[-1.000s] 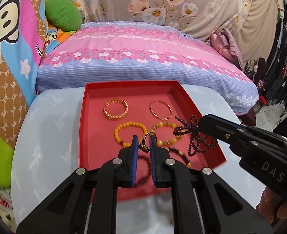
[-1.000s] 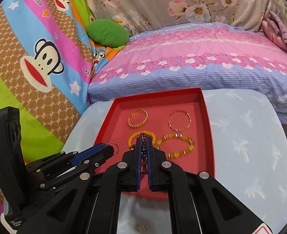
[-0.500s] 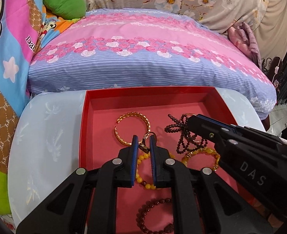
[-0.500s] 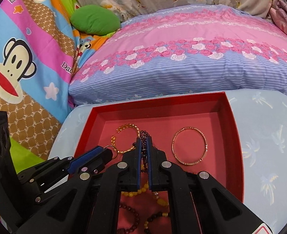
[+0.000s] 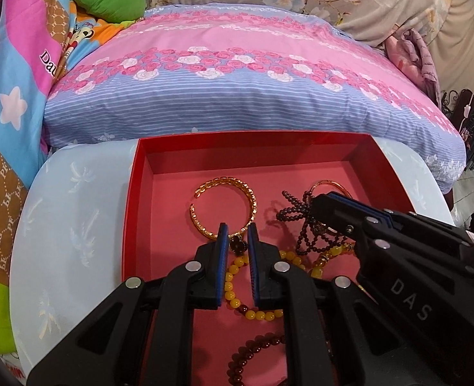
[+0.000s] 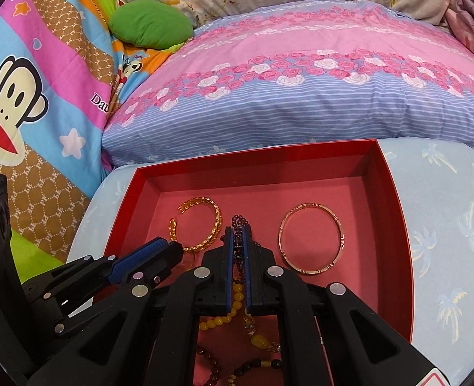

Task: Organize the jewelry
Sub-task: 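Carry the ring and garnet strand into the red box and open both tools, then move both open tools back to the gold hoop earrings on the table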

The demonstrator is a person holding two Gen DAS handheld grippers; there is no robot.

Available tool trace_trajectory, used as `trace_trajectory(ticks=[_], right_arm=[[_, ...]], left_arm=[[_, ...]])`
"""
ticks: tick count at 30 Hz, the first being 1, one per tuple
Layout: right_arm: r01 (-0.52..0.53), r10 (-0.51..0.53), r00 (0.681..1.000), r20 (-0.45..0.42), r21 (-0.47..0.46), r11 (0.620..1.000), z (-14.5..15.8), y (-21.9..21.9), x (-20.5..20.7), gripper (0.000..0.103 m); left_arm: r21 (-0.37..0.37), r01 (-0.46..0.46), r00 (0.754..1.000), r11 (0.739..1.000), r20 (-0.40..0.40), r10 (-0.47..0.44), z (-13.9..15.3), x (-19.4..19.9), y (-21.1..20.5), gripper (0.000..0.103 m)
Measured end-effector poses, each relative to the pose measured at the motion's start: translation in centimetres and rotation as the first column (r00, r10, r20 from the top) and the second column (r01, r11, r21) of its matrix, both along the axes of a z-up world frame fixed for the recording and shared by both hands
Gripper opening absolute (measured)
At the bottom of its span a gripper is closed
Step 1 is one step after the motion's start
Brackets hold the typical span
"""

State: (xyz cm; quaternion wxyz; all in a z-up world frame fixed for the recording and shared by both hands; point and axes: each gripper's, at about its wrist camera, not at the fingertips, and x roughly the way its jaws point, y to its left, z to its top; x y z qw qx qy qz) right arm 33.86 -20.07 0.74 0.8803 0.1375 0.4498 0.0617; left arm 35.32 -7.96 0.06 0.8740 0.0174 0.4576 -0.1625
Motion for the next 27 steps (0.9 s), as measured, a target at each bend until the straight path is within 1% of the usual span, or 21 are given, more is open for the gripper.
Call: trace_trajectory(ticks=[2, 4, 7, 10, 14, 15, 17, 23, 25, 27], right_arm=[[0.003, -0.003, 1.0, 0.004, -0.001, 1.0, 0.1, 0.0, -0.1, 0.007], [0.005, -0.004, 1.0, 0.017, -0.014, 1.0, 0.4, 0.0, -0.4, 0.009], [0.003, -0.002, 1.0, 0.03, -0.036, 0.999, 0.8, 0.3, -0.6, 0.009], [0.002, 0.0, 0.999, 0.034, -0.036, 0.999, 1.0, 0.4, -0.8, 0.009], [0.004, -0.003, 0.999, 0.036, -0.031, 1.0, 1.2, 0.4, -1.2, 0.009], [0.005, -0.004, 0.999, 0.038, -0.029, 1.0, 1.3, 0.4, -1.4, 0.009], [0.008, -0.007, 0.999, 0.043, -0.027, 1.0, 1.6, 0.2, -2.0, 0.009], [0.011, -0.008, 0.997, 0.072, -0.035, 0.999, 3.2, 0.0, -4.6, 0.01], [0.012, -0.009, 0.997, 0.081, -0.034, 0.999, 3.7, 0.0, -5.7, 0.01], [0.016, -0.013, 0.996, 0.093, -0.032, 0.999, 4.3, -0.1, -7.1, 0.012]], left_arm=[[0.005, -0.007, 1.0, 1.0, 0.003, 0.007, 0.0, 0.0, 0.0, 0.013], [0.015, -0.016, 1.0, 1.0, 0.013, 0.016, 0.1, -0.1, 0.0, 0.023], [0.026, -0.021, 0.999, 0.999, 0.024, 0.021, 0.3, -0.3, 0.0, 0.03], [0.039, -0.025, 0.999, 0.999, 0.035, 0.024, 0.5, -0.5, -0.1, 0.035], [0.044, -0.028, 0.999, 0.999, 0.039, 0.027, 0.7, -0.9, -0.1, 0.039], [0.045, -0.029, 0.999, 0.999, 0.042, 0.027, 0.7, -1.1, -0.1, 0.041], [0.051, -0.036, 0.998, 0.998, 0.051, 0.033, 1.0, -1.6, 0.0, 0.046], [0.063, -0.033, 0.995, 0.997, 0.092, 0.027, 2.5, -3.8, 0.0, 0.053], [0.064, -0.032, 0.994, 0.997, 0.103, 0.026, 3.0, -4.8, 0.0, 0.057], [0.071, -0.033, 0.993, 0.997, 0.114, 0.025, 3.5, -6.0, 0.0, 0.059]])
